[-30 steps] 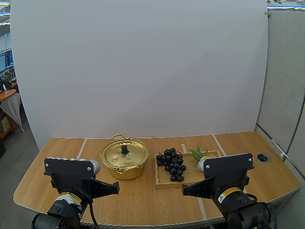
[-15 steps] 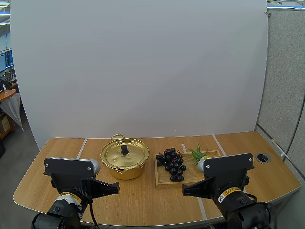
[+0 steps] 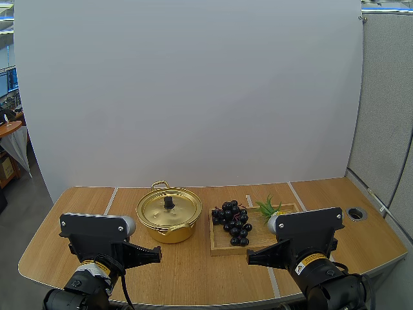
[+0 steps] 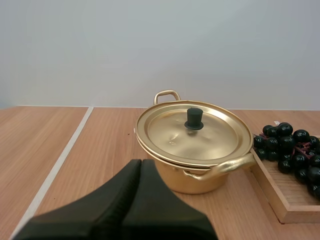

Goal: Open the pot, put the pineapple inside, and close it

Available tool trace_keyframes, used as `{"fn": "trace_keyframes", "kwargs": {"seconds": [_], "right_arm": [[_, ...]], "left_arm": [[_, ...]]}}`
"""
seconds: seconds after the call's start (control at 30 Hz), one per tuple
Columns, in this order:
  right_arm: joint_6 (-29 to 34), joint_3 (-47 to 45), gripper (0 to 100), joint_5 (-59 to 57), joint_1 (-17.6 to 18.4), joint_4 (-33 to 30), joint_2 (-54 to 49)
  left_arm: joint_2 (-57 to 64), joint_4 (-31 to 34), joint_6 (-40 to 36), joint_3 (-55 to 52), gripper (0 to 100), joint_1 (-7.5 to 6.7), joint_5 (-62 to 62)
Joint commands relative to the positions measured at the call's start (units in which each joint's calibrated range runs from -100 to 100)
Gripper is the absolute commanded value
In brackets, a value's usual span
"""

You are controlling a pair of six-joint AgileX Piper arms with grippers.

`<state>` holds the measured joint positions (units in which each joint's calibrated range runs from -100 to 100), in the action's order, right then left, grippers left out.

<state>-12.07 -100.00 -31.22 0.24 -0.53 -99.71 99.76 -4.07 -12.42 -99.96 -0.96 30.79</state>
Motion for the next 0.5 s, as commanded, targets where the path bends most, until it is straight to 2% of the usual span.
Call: {"fn": "trace_keyframes", "kwargs": {"seconds": [0.0, 0.07, 0.33, 0.47], "right_arm": [[0.13, 0.00, 0, 0.14, -0.24, 2.49, -0.29], [0.13, 0.00, 0, 0.14, -0.24, 4.13, -0.29], [0.13, 0.00, 0, 3.66, -0.24, 3.86, -0.29], [0.13, 2.73, 0, 3.96, -0.24, 2.46, -0.29]], "left_arm": [[0.24, 0.15, -0.29, -0.04, 0, 0.12, -0.83], [0.24, 0.15, -0.29, -0.04, 0, 0.12, -0.83], [0.24, 0.15, -0.16, -0.04, 0, 0.11, -1.23], [0.24, 0.15, -0.16, 5.71, 0, 0.11, -1.36]]}}
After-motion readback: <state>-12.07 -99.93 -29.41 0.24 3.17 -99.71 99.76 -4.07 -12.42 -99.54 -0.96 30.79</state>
